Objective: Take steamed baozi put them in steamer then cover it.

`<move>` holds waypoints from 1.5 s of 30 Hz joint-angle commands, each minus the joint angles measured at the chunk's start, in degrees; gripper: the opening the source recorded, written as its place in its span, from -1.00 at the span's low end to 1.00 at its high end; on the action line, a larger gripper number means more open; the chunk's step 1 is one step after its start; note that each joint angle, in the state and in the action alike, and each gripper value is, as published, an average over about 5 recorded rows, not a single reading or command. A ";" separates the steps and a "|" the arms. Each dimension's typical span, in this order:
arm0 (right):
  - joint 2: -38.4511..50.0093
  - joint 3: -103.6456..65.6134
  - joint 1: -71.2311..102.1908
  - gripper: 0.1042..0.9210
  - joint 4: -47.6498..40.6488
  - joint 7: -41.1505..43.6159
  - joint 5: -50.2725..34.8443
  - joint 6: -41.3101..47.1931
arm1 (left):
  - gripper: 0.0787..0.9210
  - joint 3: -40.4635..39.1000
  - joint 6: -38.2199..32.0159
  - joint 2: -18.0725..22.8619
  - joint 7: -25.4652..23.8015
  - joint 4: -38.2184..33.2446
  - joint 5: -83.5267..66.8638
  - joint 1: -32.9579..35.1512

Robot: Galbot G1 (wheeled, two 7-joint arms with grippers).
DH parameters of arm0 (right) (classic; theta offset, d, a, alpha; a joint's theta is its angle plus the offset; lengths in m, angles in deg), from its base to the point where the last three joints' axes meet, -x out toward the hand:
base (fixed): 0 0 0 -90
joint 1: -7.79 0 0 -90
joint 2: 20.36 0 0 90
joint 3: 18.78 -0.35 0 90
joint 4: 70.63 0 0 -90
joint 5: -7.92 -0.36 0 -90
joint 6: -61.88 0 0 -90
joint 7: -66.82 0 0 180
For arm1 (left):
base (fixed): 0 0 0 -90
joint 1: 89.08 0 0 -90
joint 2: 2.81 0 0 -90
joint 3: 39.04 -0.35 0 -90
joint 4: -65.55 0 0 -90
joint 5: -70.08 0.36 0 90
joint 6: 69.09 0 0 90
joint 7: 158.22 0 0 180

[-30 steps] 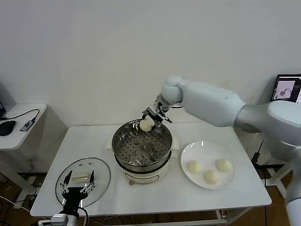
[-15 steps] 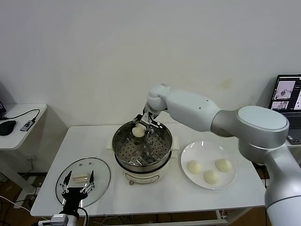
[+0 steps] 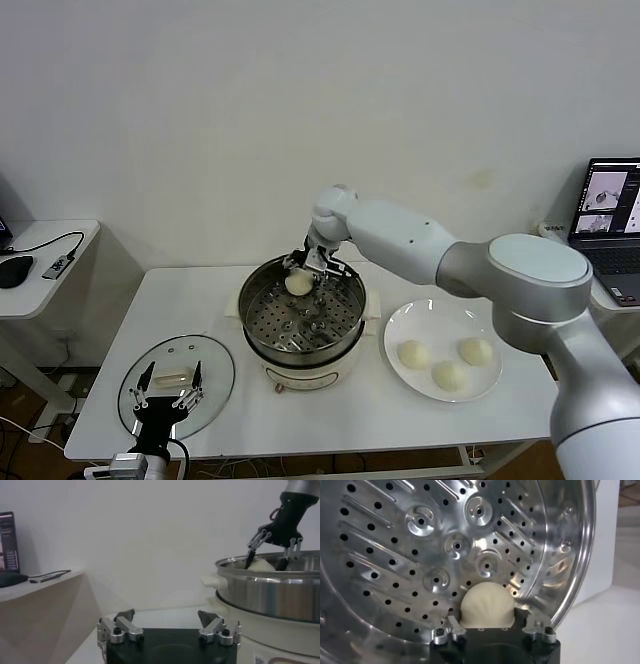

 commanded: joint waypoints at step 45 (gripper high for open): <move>50.77 -6.41 12.29 0.76 43.44 9.66 -18.08 53.37 | 0.77 1.43 0.31 -0.69 -0.29 -2.99 0.84 1.94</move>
